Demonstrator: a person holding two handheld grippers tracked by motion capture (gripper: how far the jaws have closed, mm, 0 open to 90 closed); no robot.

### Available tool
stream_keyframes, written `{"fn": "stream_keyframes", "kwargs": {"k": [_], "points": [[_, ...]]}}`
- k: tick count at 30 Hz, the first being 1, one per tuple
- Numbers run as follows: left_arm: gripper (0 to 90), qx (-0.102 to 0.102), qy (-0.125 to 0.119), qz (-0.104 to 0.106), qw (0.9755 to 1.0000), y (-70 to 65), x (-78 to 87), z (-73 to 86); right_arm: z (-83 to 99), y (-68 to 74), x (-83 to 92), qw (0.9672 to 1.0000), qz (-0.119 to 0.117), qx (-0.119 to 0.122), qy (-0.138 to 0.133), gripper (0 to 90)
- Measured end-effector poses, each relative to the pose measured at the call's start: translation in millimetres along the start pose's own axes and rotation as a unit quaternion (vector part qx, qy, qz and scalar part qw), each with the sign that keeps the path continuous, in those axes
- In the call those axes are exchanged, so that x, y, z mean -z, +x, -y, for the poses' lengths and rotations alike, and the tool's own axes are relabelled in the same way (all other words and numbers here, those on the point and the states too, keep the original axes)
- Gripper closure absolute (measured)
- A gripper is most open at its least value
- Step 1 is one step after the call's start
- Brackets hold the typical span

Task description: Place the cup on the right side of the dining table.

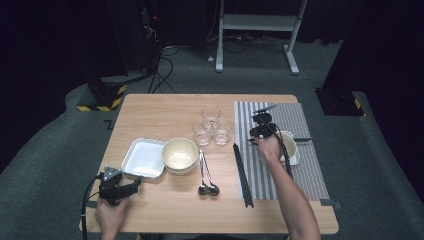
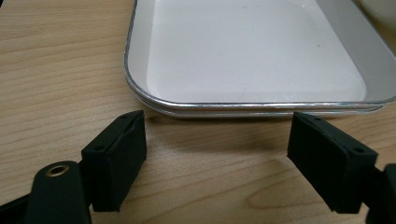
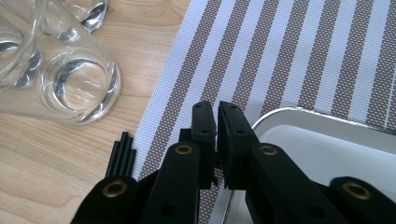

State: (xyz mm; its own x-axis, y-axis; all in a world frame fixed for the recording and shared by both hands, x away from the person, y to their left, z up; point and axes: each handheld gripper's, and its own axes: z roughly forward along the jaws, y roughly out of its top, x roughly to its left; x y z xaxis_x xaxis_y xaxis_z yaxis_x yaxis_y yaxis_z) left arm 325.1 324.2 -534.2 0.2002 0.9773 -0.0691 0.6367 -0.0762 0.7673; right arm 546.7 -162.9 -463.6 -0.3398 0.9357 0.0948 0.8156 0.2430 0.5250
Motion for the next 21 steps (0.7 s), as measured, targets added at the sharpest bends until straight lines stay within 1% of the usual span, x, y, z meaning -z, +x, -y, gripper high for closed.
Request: {"fn": "stream_keyframes", "kwargs": {"k": [3, 9, 11, 15, 16, 21], "points": [[19.8, 0.002, -0.001, 0.001, 1.0000, 0.5, 0.1, 0.1, -0.6, 0.3, 8.3, 0.9999, -0.003, 0.000, -0.016, 82.8], [19.9, 0.001, -0.001, 0.000, 1.0000, 0.2, 0.0, 0.0, 2.2, -1.8, 16.5, 0.9995, -0.003, 0.002, -0.031, 79.7], [19.9, 0.001, 0.000, -0.002, 1.0000, 0.0, -0.4, -0.3, 6.9, -5.9, 20.8, 0.9989, -0.009, -0.008, -0.045, 78.1], [19.9, -0.001, 0.000, -0.003, 1.0000, -0.2, -0.5, -0.4, 10.4, -9.5, 23.5, 0.9988, -0.010, -0.014, -0.047, 76.7], [19.9, 0.000, 0.000, -0.003, 1.0000, -0.2, -0.5, -0.4, 11.7, -12.3, 26.8, 0.9983, -0.011, -0.017, -0.055, 76.1], [19.9, -0.001, 0.001, -0.005, 1.0000, -0.8, -0.8, -0.5, 15.4, -18.6, 33.4, 0.9974, -0.014, -0.021, -0.067, 72.9]]}}
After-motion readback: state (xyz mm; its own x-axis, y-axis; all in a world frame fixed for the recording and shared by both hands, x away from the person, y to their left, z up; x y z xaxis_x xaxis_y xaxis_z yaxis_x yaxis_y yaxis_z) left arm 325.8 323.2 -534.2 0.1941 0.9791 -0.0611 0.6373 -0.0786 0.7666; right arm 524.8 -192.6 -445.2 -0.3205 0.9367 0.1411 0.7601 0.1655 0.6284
